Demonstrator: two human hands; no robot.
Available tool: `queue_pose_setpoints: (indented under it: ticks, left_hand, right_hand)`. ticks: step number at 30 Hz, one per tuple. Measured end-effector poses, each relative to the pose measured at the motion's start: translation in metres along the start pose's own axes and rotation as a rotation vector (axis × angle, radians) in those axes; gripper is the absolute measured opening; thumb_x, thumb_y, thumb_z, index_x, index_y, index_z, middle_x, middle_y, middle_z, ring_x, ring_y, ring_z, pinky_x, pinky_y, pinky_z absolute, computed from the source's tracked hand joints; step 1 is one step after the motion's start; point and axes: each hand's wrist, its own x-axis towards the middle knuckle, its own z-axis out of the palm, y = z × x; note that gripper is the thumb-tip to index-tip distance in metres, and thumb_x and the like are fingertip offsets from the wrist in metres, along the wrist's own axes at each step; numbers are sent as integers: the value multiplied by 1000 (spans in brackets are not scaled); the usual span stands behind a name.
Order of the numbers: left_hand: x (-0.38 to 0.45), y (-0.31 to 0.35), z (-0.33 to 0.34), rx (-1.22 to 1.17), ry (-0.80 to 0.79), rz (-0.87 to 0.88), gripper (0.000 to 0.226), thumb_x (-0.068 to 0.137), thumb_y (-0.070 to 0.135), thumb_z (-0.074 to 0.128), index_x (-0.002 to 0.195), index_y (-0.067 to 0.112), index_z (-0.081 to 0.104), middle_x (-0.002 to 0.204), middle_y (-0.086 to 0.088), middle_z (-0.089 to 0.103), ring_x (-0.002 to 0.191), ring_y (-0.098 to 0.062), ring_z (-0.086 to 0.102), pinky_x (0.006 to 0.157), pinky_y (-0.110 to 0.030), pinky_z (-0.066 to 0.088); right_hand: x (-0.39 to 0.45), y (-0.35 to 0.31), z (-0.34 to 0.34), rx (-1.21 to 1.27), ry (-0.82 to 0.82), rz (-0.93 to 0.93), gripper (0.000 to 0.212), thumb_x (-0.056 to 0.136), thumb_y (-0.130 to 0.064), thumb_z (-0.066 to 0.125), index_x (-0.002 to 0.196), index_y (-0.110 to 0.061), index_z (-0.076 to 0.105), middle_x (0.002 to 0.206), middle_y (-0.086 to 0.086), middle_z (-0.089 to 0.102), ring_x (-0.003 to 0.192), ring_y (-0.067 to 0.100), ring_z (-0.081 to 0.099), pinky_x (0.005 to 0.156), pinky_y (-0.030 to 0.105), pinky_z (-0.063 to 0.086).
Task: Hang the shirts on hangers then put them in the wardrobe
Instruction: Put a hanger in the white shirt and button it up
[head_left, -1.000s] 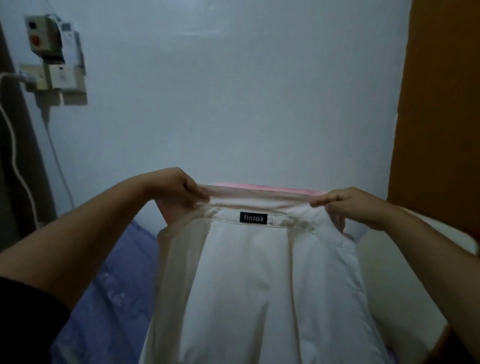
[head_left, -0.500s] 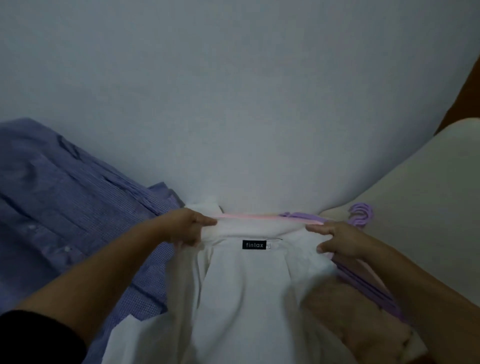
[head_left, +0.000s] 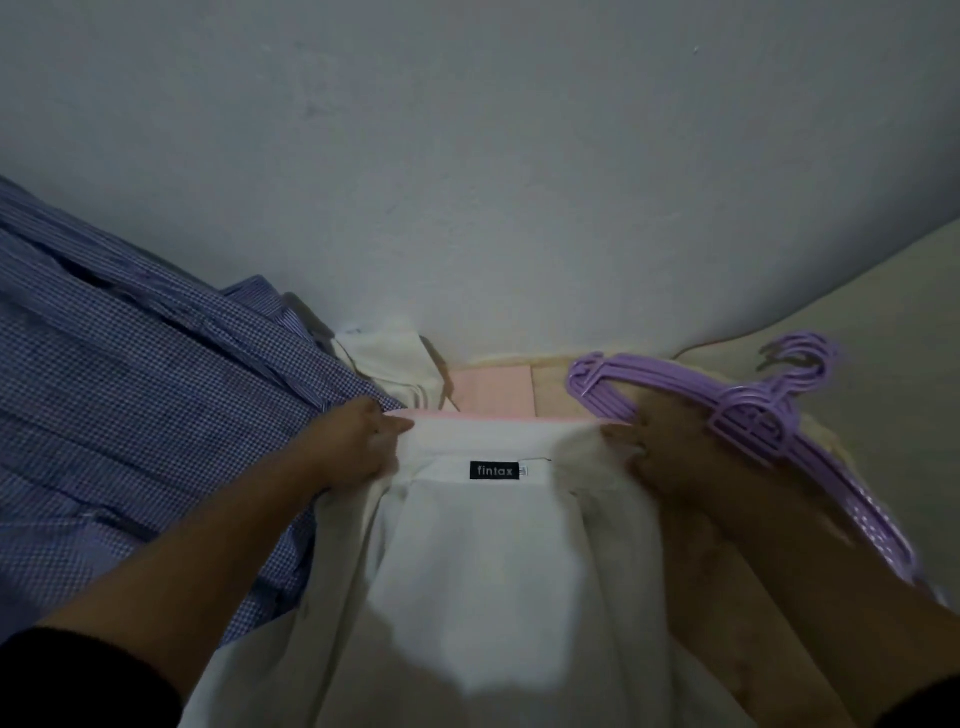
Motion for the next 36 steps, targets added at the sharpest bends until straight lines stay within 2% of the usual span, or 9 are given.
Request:
queue_pose_setpoints:
  ticks: [3, 8, 14, 20, 25, 29, 31, 34, 36]
  left_hand:
    - [-11, 8, 10, 68, 228, -38, 47, 80, 55, 64, 126, 49, 56, 136, 7, 42, 123, -19, 35, 102, -38, 23]
    - [-29, 51, 31, 92, 443, -28, 59, 74, 70, 37, 115, 41, 66, 142, 0, 47, 136, -29, 29, 110, -49, 3]
    - [-27, 130, 57, 145, 352, 129, 71, 76, 68, 36, 124, 24, 65, 134, -3, 59, 136, -30, 41, 115, -46, -2]
    - [1, 160, 103, 143, 233, 269, 99, 70, 80, 0, 154, 28, 10, 162, 0, -2, 149, -22, -9, 117, -39, -6]
    - [11, 158, 126, 73, 203, 265, 107, 67, 88, -5, 154, 27, 8, 162, -2, -2, 149, -25, -5, 118, -40, -3]
    - [15, 158, 136, 52, 205, 259, 107, 67, 88, -7, 153, 27, 14, 161, -3, 5, 149, -26, 0, 118, -41, 1]
    - [15, 159, 134, 33, 211, 259, 107, 68, 88, -3, 153, 27, 17, 161, -4, 8, 149, -27, 3, 118, -43, 3]
    - [13, 159, 130, 59, 175, 252, 116, 58, 91, -15, 154, 29, 9, 162, -2, 1, 149, -25, -3, 118, -41, -1]
    - [10, 159, 126, 82, 146, 242, 120, 53, 92, -19, 154, 30, 3, 162, -1, -5, 149, -24, -8, 118, -41, -3]
  right_hand:
    - [-13, 1, 9, 136, 42, 21, 47, 62, -29, 51, 99, -13, 75, 96, 22, 66, 78, 39, 64, 72, 42, 53]
    - [-46, -12, -2, 295, 152, 262, 53, 79, -41, 41, 109, -9, 71, 113, 20, 63, 101, 39, 59, 90, 42, 46]
    - [-97, -10, -9, 191, 230, 407, 60, 72, -42, 41, 110, -4, 69, 106, 24, 65, 92, 42, 63, 83, 48, 50]
    - [-124, 7, 1, 104, 139, 580, 91, 63, -58, 43, 123, 9, 53, 117, 33, 56, 104, 51, 56, 85, 60, 46]
    - [-130, 16, 12, 80, 168, 605, 107, 56, -57, 71, 134, 11, 41, 133, 33, 47, 122, 51, 45, 101, 59, 37]
    - [-134, 17, 16, 68, 127, 616, 96, 61, -61, 41, 124, 10, 52, 118, 30, 58, 105, 50, 58, 85, 59, 47]
    - [-134, 17, 15, 42, 159, 601, 95, 59, -60, 45, 124, 9, 53, 117, 31, 58, 104, 51, 58, 85, 59, 47]
    - [-135, 22, 17, 38, 194, 585, 101, 48, -50, 77, 127, 8, 50, 121, 33, 55, 108, 53, 55, 89, 61, 44]
    - [-138, 26, 16, 32, 209, 569, 103, 50, -54, 70, 131, 6, 47, 123, 31, 54, 112, 50, 53, 97, 55, 41]
